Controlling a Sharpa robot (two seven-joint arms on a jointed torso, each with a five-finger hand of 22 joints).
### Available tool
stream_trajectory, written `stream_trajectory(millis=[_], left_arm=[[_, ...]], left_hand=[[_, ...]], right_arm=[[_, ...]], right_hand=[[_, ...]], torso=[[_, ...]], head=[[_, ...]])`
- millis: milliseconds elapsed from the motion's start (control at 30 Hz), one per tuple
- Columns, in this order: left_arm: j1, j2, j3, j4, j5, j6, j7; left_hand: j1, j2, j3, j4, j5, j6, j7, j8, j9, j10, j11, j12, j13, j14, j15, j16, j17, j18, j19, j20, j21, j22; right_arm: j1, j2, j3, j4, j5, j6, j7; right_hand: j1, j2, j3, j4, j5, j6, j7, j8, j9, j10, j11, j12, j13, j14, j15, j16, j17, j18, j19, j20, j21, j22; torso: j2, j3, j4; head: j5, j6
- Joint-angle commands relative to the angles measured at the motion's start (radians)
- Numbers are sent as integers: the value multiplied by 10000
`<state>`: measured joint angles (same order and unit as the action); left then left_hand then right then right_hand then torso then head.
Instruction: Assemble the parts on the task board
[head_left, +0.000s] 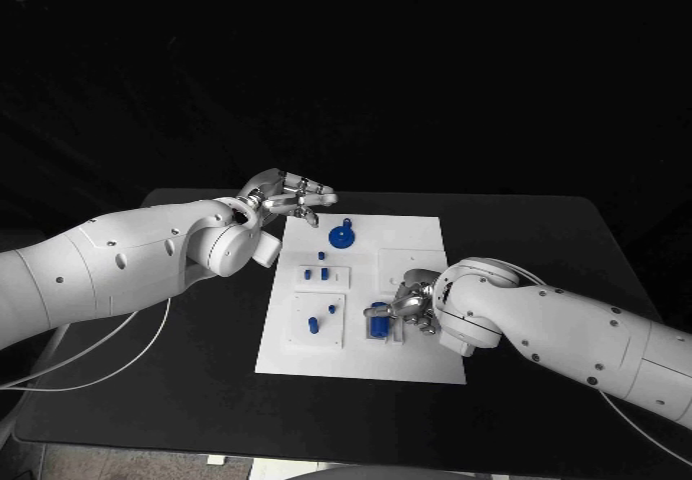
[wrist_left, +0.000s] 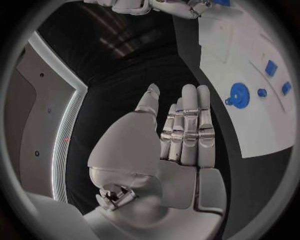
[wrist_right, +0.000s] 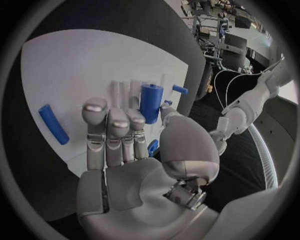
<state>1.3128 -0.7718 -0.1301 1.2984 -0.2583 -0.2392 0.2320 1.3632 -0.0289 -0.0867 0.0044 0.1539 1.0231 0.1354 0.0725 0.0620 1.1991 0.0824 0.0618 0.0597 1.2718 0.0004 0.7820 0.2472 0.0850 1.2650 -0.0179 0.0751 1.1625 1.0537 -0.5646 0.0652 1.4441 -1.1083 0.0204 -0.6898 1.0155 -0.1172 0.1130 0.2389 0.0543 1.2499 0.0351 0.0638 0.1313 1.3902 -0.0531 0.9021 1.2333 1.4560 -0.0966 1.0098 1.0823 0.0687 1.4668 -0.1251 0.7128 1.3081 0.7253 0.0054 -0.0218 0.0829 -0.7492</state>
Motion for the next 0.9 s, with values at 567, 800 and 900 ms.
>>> stream_trajectory(millis=[567, 800, 900], left_arm=[[8, 21, 7, 2, 15, 154, -6], [8, 15, 6, 0, 10, 158, -11], [8, 2, 6, -7, 7, 150, -7]], left_hand=[[-2, 64, -5, -10, 46, -70, -6, -23, 14, -16, 26, -23, 13, 33, 12, -46, -13, -63, 66, 10, -6, -11], [-2, 64, -5, -10, 46, -70, -6, -23, 14, -16, 26, -23, 13, 33, 12, -46, -13, -63, 66, 10, -6, -11], [-2, 64, -5, -10, 46, -70, -6, -23, 14, -16, 26, -23, 13, 33, 12, -46, -13, -63, 66, 10, -6, -11]], right_arm=[[-113, -25, -87, 165, -41, 205, -5], [-113, -189, -87, 305, -101, -143, 131], [-113, -392, -78, 462, -128, -330, 235]], right_hand=[[187, 151, -32, -237, -57, -32, -8, 10, -21, 53, 35, -37, 69, 26, -74, -85, 61, -106, 537, -33, -43, 453], [289, 259, 592, -782, -53, -1, -9, 7, -26, 60, 29, -25, 90, 31, -76, -112, 55, -102, 535, -35, -63, 446], [177, -276, 811, -509, -47, -27, 1, 3, -21, 42, 44, -35, 85, 27, -74, -126, 42, -86, 536, -27, -76, 437]], torso=[[-4, 2, -1], [1, 6, 11], [-3, 13, -6]], head=[[30, -62], [29, -44], [30, -42]])
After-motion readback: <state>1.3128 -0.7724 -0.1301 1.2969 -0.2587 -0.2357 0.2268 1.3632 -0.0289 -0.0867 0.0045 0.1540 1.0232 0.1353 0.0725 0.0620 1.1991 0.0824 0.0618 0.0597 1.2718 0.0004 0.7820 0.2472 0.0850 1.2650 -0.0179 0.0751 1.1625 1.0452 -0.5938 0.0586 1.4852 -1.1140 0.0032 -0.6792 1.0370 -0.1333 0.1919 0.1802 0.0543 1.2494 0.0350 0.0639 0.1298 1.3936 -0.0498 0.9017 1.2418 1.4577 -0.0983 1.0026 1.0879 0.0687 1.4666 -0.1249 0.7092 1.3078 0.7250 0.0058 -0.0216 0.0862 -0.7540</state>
